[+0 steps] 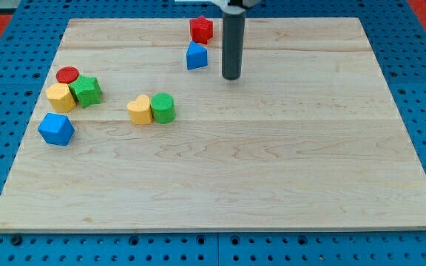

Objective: Place the red circle towards center side of the board

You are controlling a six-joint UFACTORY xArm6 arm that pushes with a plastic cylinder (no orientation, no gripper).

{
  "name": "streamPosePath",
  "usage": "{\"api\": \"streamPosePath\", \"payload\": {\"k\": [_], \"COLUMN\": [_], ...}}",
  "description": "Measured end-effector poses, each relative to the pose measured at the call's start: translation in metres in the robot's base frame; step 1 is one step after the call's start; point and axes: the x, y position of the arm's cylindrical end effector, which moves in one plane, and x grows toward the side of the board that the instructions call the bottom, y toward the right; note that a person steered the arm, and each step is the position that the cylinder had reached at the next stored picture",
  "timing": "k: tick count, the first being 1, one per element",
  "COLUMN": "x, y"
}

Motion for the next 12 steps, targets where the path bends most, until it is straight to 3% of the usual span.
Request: {"api": "streamPosePath", "payload": {"k": [1,4,7,8,12], "x": [0.016,-0.045,-0.047,0.002,-0.039], "y": [-0.043,-0.137,-0.321,-0.319,-0.185]}}
